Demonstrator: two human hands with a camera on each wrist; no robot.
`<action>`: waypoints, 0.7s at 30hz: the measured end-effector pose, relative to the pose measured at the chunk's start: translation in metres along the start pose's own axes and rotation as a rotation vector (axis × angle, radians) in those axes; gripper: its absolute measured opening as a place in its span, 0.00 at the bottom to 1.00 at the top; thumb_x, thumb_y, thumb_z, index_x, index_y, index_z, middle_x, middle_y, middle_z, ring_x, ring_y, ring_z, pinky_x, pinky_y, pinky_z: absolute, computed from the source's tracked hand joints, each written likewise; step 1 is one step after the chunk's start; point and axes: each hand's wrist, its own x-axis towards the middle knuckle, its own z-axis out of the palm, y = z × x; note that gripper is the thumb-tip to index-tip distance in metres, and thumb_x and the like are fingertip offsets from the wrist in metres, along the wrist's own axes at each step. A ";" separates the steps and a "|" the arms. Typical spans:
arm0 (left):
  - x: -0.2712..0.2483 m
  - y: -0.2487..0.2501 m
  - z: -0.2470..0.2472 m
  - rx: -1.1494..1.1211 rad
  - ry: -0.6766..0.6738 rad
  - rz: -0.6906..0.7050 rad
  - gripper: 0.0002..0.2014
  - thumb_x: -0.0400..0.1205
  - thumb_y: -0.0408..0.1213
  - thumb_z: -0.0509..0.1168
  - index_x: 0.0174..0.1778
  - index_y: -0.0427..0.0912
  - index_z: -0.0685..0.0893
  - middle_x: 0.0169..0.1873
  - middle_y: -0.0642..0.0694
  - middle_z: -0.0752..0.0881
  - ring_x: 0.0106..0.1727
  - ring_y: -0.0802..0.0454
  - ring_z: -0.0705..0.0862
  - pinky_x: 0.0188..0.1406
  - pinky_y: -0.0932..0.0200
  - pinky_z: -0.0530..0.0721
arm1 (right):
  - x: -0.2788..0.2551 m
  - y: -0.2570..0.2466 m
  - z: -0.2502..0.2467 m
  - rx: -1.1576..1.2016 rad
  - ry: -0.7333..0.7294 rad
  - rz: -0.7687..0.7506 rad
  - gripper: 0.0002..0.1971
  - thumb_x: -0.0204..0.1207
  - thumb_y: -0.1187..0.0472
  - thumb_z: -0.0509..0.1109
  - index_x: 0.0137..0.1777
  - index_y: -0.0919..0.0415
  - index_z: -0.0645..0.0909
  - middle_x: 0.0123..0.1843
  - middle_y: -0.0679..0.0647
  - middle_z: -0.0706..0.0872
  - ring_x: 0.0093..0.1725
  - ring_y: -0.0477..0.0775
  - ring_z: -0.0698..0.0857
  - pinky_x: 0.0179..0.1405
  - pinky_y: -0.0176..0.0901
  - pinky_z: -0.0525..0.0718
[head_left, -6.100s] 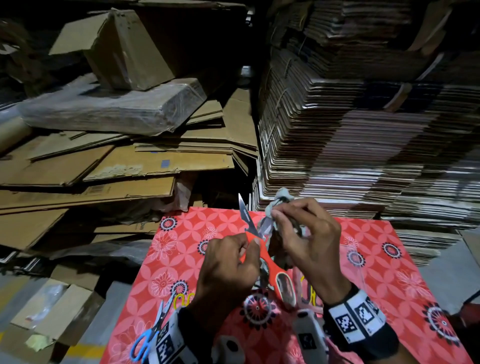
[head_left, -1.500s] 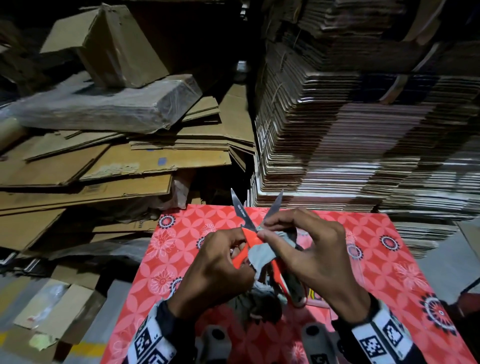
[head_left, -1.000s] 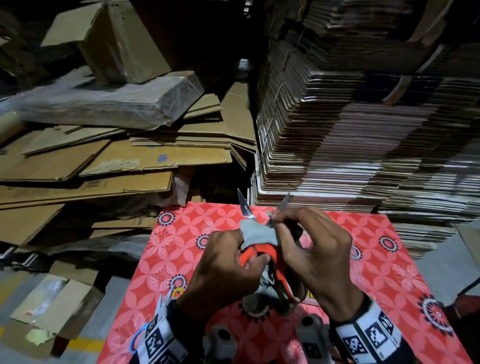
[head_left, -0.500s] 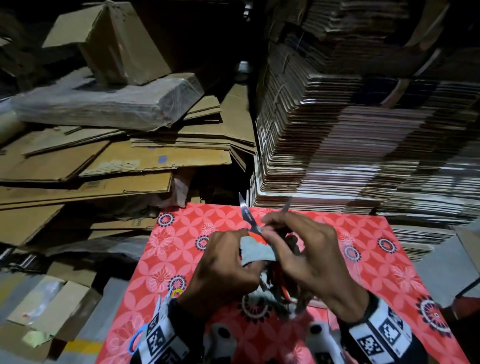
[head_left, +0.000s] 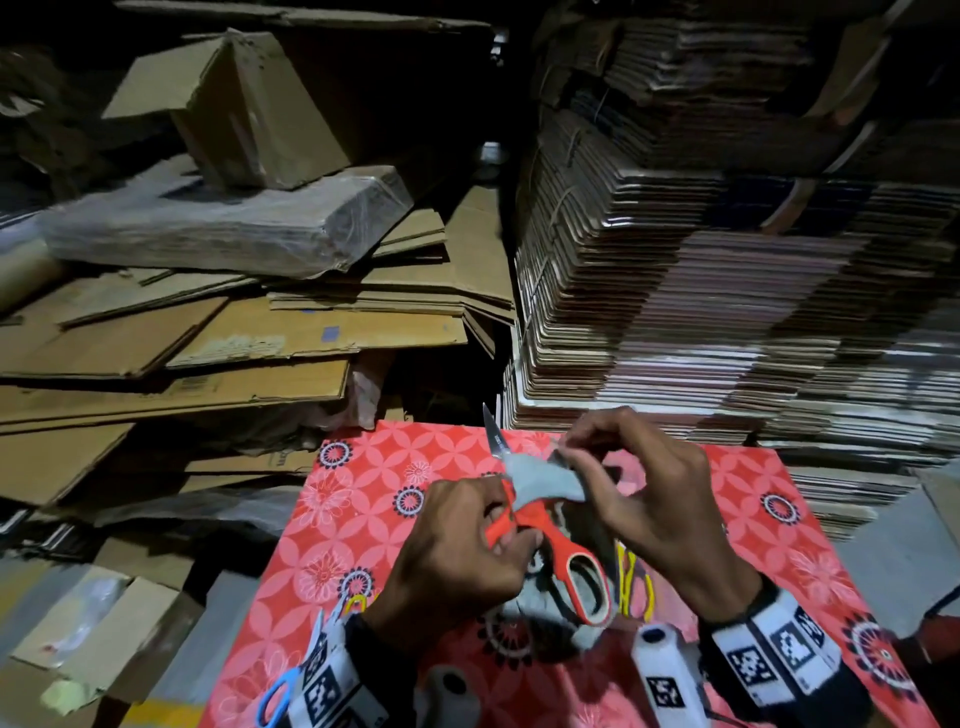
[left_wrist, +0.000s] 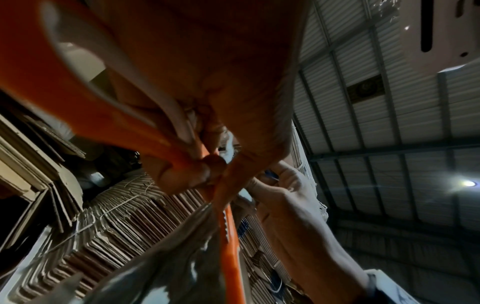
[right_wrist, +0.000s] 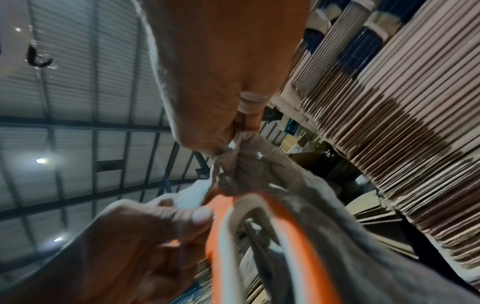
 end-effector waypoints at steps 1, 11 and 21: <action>0.001 -0.001 0.001 0.003 0.016 -0.016 0.04 0.75 0.36 0.74 0.37 0.40 0.88 0.27 0.49 0.88 0.28 0.49 0.84 0.28 0.47 0.83 | 0.001 0.001 0.000 -0.014 0.035 0.000 0.07 0.76 0.71 0.82 0.48 0.63 0.87 0.43 0.48 0.90 0.42 0.48 0.90 0.40 0.43 0.86; 0.008 -0.015 -0.002 -0.065 -0.022 -0.095 0.15 0.75 0.50 0.72 0.44 0.40 0.90 0.37 0.40 0.92 0.39 0.39 0.90 0.37 0.38 0.88 | -0.005 0.003 0.003 0.015 -0.060 -0.082 0.09 0.73 0.76 0.82 0.46 0.65 0.86 0.43 0.50 0.90 0.42 0.45 0.88 0.44 0.37 0.85; 0.011 -0.014 -0.007 -0.026 -0.038 -0.036 0.09 0.72 0.43 0.70 0.37 0.40 0.88 0.29 0.45 0.88 0.32 0.44 0.87 0.31 0.40 0.84 | -0.021 -0.005 0.012 0.041 -0.094 -0.078 0.10 0.71 0.75 0.82 0.45 0.62 0.85 0.41 0.48 0.88 0.41 0.44 0.87 0.43 0.38 0.84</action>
